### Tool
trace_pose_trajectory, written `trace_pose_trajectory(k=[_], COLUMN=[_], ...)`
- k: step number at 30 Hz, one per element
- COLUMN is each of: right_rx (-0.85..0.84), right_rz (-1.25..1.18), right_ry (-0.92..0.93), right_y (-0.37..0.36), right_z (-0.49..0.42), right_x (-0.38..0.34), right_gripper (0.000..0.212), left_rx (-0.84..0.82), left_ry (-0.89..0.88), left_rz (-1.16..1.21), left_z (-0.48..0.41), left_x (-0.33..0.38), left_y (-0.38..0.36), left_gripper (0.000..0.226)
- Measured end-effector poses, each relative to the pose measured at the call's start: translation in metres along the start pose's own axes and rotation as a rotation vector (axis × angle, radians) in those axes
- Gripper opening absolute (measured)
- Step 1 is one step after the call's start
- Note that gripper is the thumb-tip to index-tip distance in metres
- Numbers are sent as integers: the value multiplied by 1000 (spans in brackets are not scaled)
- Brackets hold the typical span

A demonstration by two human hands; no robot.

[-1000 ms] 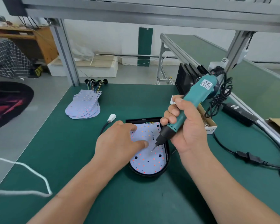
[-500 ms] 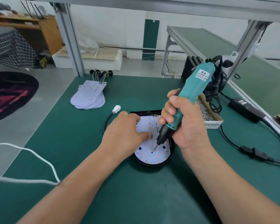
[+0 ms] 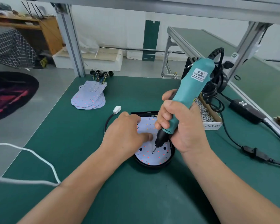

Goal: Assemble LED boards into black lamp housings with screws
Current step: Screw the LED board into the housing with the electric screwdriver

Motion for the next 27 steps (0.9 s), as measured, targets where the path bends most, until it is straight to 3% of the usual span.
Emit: trace_pose_trajectory(k=[7, 13, 20, 27], right_rx=[-188, -196, -255, -246], right_rz=[188, 279, 192, -49], right_ry=[80, 77, 16, 210], right_y=[-18, -21, -17, -5], right_z=[11, 8, 10, 11], right_x=[0, 0, 0, -27], right_gripper=[13, 17, 14, 19], left_rx=[-29, -47, -32, -39], left_ry=[4, 13, 6, 41], left_rz=[-54, -80, -118, -34], left_z=[0, 0, -1, 2], left_x=[5, 7, 7, 3], left_y=[3, 4, 3, 3], left_gripper=[41, 42, 30, 50])
Point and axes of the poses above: each hand's wrist, its own z-axis away from the middle knuckle, its own y-axis out of the back of the hand, x = y × z, the point moved 3 cm from there along -z, towards the middle knuckle, and after that the axes turned 13 degrees about -y, right-handed, at the moved point
